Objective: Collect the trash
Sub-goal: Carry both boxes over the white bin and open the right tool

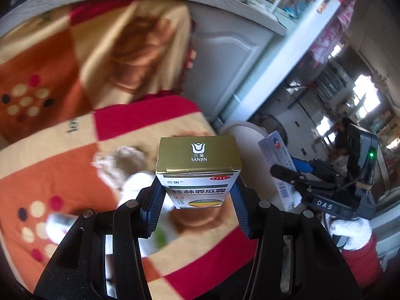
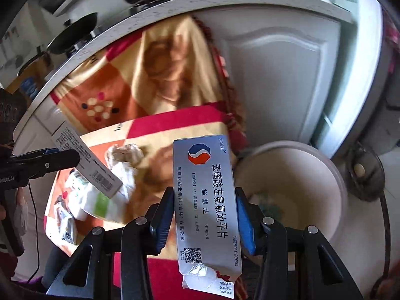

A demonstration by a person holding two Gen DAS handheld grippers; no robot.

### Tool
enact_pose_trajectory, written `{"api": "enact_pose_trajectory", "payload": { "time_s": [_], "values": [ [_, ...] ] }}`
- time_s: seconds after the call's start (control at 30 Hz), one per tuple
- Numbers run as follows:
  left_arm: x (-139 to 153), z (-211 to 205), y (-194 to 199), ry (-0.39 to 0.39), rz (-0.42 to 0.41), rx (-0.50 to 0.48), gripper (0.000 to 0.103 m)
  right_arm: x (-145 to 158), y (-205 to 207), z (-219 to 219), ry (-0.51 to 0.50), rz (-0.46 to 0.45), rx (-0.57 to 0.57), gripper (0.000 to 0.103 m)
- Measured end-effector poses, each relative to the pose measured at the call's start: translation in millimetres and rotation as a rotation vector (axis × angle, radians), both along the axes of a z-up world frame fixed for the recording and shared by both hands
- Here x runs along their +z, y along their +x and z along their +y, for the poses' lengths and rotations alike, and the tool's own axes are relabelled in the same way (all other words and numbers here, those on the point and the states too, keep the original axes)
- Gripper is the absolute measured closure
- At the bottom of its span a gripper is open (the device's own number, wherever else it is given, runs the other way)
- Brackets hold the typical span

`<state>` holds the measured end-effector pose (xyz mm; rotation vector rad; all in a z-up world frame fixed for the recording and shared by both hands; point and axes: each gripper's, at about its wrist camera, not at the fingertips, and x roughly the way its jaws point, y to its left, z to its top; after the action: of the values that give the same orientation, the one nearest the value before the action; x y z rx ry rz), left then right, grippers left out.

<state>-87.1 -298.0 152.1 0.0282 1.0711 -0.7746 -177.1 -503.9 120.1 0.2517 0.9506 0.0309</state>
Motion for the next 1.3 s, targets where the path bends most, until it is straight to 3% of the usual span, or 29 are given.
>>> {"api": "enact_pose_trajectory", "payload": {
  "time_s": [0.3, 0.63, 1.3],
  "values": [
    [-7.0, -75.2, -12.2, 0.002, 0.005, -0.104, 0.054, -14.7, -25.9, -48.2, 0.0, 0.03, -0.114, 0.058],
    [-31.1, -134.0, -19.3, 0.018, 0.012, -0.167, 0.054, -62.6, -35.3, -95.3, 0.051, 0.125, -0.256, 0.058],
    [-71.4, -166.5, -7.5, 0.046, 0.064, -0.173, 0.054, -143.6, -18.3, -123.6, 0.163, 0.308, -0.341, 0.058]
  ]
}}
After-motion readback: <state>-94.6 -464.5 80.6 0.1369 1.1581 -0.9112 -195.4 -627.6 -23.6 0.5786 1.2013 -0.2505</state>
